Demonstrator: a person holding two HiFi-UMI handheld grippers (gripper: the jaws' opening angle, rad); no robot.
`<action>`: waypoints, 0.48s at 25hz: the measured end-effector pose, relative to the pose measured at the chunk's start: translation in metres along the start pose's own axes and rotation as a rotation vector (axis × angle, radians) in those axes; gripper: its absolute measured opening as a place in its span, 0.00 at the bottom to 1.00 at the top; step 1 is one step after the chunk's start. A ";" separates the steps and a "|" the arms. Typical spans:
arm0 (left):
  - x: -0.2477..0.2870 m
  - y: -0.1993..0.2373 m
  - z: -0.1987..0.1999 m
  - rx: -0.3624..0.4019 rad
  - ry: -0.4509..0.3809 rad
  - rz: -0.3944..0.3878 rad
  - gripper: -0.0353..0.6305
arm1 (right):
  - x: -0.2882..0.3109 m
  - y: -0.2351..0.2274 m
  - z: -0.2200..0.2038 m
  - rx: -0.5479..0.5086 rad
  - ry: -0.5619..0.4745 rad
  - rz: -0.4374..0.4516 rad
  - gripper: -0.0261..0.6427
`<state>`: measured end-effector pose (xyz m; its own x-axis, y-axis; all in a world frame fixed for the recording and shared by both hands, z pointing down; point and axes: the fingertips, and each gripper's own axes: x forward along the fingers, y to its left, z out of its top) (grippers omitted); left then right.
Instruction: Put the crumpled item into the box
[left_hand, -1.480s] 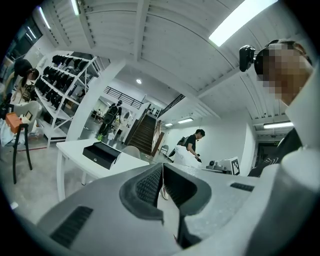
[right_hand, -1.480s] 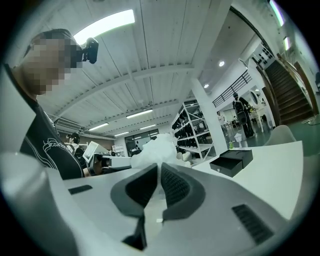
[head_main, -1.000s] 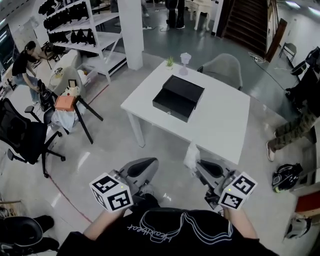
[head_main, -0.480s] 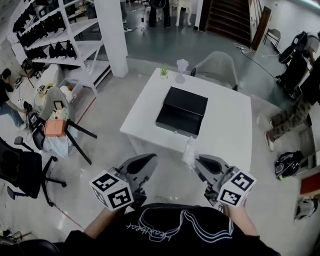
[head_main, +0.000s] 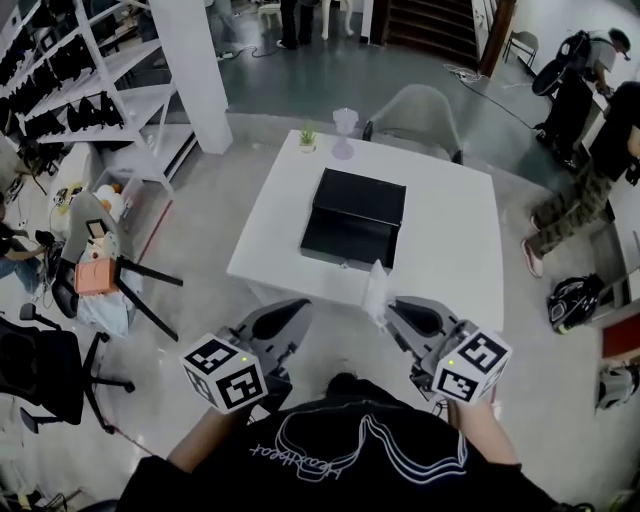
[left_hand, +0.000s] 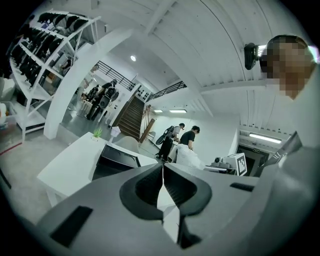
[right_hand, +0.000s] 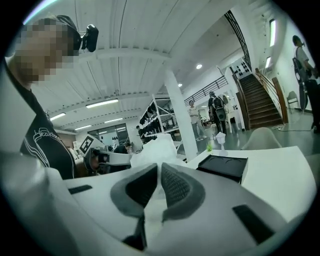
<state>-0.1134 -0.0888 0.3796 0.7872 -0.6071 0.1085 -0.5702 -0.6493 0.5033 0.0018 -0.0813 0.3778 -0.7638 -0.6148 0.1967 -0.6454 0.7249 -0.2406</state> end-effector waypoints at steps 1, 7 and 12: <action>0.003 0.002 -0.001 0.000 0.006 0.001 0.06 | 0.002 -0.003 0.000 -0.005 0.004 -0.003 0.08; 0.020 0.022 0.005 -0.003 0.029 0.015 0.06 | 0.024 -0.031 0.000 -0.014 0.028 -0.009 0.08; 0.042 0.043 0.017 -0.004 0.030 0.028 0.06 | 0.051 -0.064 -0.001 -0.027 0.087 0.004 0.08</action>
<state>-0.1092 -0.1499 0.3912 0.7773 -0.6114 0.1482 -0.5915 -0.6302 0.5029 0.0042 -0.1587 0.4047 -0.7633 -0.5833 0.2778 -0.6413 0.7362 -0.2163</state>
